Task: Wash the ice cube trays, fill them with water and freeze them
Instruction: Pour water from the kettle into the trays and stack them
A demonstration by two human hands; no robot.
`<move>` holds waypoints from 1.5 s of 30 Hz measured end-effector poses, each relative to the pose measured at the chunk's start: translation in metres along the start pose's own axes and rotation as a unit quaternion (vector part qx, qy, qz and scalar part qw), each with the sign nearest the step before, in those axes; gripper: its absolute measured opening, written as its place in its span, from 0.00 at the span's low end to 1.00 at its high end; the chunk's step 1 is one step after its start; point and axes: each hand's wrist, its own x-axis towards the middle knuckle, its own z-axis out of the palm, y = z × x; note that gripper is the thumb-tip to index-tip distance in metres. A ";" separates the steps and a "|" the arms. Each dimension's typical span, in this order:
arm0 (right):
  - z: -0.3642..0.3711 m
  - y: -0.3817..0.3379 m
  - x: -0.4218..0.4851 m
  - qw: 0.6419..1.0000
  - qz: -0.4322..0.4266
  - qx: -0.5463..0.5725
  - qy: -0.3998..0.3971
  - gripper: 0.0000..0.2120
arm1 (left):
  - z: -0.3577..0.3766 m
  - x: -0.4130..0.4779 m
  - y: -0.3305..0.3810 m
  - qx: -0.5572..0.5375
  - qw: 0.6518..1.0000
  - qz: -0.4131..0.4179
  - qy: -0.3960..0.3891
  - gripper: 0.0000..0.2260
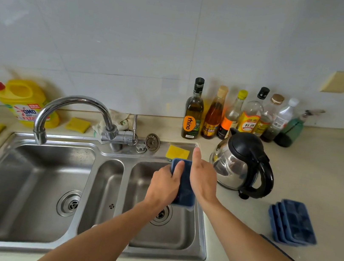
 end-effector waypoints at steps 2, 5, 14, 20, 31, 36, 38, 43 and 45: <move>0.001 0.000 -0.002 1.000 -0.018 0.011 0.008 0.34 | -0.001 -0.001 -0.001 -0.004 1.000 0.011 0.004 0.21; 0.001 0.003 -0.004 0.999 -0.035 0.009 0.000 0.33 | -0.003 -0.002 -0.003 -0.009 1.000 0.021 -0.005 0.21; -0.010 0.005 -0.005 0.981 0.029 0.013 -0.191 0.32 | -0.022 0.027 -0.009 -0.015 0.997 -0.067 0.037 0.26; -0.011 -0.006 -0.012 0.964 0.028 0.081 -0.252 0.11 | -0.031 0.041 -0.006 -0.094 0.984 -0.152 0.022 0.25; -0.010 -0.010 -0.007 0.966 0.063 0.063 -0.244 0.16 | -0.036 0.037 -0.004 -0.061 0.989 -0.136 -0.023 0.26; -0.003 -0.016 0.005 0.983 0.099 0.072 -0.137 0.20 | -0.026 0.026 -0.002 -0.051 0.988 -0.113 -0.097 0.26; 0.000 -0.014 0.005 0.986 0.089 0.076 -0.122 0.21 | -0.025 0.026 -0.003 -0.073 0.983 -0.126 -0.111 0.25; -0.007 -0.006 0.001 0.987 0.098 0.056 -0.118 0.21 | -0.014 0.024 -0.006 -0.068 0.981 -0.128 -0.126 0.26; -0.015 -0.005 -0.002 0.987 0.099 0.038 -0.118 0.21 | -0.005 0.023 -0.005 -0.056 0.983 -0.123 -0.121 0.26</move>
